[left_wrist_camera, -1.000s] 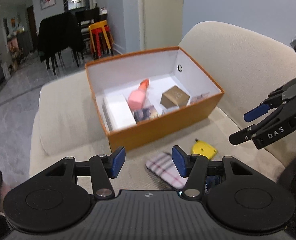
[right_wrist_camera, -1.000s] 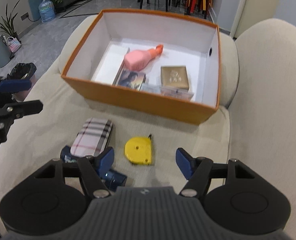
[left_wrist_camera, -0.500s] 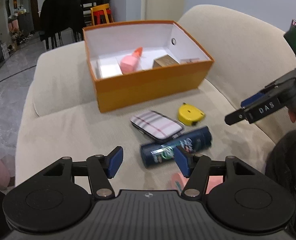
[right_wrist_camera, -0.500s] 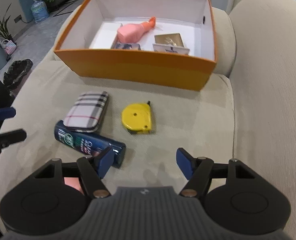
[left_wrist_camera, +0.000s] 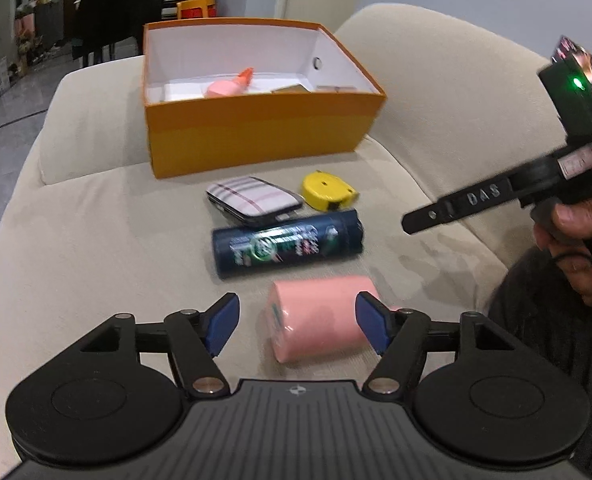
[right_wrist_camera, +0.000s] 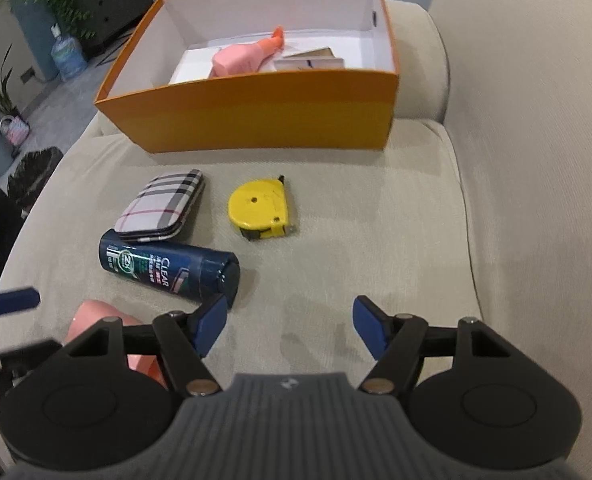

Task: Organize rigid objects
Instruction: 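Grasp the pink cup with the left tool while the right tool grasps the plaid case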

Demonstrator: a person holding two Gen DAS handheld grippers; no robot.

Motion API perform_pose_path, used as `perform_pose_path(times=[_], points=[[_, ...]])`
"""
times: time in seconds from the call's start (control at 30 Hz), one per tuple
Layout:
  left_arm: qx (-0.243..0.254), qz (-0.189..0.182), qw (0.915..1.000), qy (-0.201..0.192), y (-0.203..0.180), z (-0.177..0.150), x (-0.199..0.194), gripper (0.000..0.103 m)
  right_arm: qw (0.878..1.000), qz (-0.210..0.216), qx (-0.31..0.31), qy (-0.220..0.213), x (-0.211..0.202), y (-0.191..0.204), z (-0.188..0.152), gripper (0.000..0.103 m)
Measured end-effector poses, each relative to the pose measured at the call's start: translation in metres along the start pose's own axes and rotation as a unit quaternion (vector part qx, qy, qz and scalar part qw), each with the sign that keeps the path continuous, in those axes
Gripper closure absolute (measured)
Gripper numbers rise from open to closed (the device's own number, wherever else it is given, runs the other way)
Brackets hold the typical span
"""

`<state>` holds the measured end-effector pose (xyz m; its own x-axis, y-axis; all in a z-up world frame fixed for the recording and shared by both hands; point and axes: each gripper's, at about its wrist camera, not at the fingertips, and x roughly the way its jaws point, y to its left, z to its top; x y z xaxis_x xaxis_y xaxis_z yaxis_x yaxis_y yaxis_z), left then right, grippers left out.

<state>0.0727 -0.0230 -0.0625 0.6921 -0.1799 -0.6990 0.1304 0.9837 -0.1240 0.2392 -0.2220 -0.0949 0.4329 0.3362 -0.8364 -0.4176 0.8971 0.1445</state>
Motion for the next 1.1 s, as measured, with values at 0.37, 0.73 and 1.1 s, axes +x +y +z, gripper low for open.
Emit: perform_pose_path(times=[0.37, 0.73, 1.1], points=[[0.212, -0.044, 0.976, 0.028, -0.016, 0.002, 0.007, 0.017, 1.0, 0.014, 0.019, -0.001, 0.003, -0.008, -0.009, 0.031], [0.397, -0.093, 0.9113, 0.057, -0.033, 0.009, 0.036, 0.017, 1.0, 0.019, 0.015, 0.01, 0.007, -0.007, -0.009, 0.031], [0.341, -0.065, 0.933, 0.096, -0.036, 0.007, 0.061, 0.028, 0.999, 0.023, 0.015, 0.023, 0.013, -0.007, -0.009, 0.031]])
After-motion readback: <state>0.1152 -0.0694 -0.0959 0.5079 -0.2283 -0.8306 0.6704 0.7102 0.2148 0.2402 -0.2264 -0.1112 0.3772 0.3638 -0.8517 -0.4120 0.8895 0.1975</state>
